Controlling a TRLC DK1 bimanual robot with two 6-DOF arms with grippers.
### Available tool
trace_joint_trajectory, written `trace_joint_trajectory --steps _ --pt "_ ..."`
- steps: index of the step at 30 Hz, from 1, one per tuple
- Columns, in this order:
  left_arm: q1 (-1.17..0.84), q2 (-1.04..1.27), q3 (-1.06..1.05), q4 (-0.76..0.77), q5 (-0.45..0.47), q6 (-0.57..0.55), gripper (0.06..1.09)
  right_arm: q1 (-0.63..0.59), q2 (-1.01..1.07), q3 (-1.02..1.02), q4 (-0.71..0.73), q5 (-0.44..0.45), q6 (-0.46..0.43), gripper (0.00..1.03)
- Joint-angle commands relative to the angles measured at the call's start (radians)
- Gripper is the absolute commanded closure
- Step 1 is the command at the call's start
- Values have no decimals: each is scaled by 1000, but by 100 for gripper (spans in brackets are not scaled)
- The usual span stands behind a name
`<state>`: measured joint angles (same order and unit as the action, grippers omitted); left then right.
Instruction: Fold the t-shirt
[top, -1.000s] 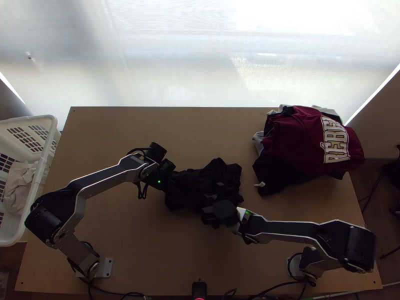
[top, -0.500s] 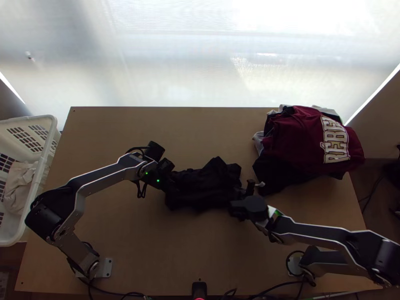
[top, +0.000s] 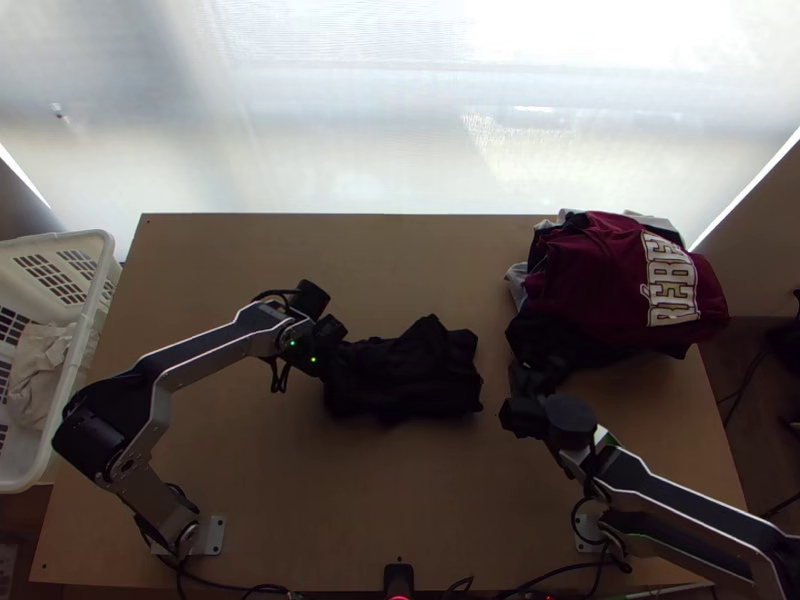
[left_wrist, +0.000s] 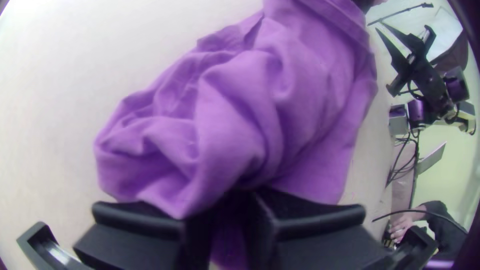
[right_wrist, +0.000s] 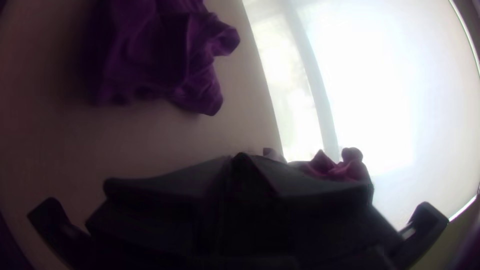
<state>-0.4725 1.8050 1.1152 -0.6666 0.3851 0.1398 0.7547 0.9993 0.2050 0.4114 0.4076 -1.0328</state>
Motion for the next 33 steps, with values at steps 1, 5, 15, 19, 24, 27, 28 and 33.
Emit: trace_joint_trajectory --steps 1,5,15,19,24,27,28,33 --pt "-26 -87 58 -108 44 -3 10 2 -42 34 -28 8 34 40" --pt "6 -151 141 -165 192 -83 10 43 22 85 -29 11 68 18" --pt "89 -217 396 -429 557 -108 10 181 193 208 -26 17 143 13" --pt "158 -246 391 -484 554 -55 10 268 298 298 -57 63 240 13" --pt "319 -291 387 -530 434 55 10 341 460 513 -198 108 419 12" --pt "391 -335 360 -481 258 99 10 367 550 631 -289 111 534 10" --pt "413 -354 345 -455 210 104 10 374 581 679 -341 111 583 10" --pt "505 -432 225 -372 106 127 10 405 716 909 -583 59 789 9"
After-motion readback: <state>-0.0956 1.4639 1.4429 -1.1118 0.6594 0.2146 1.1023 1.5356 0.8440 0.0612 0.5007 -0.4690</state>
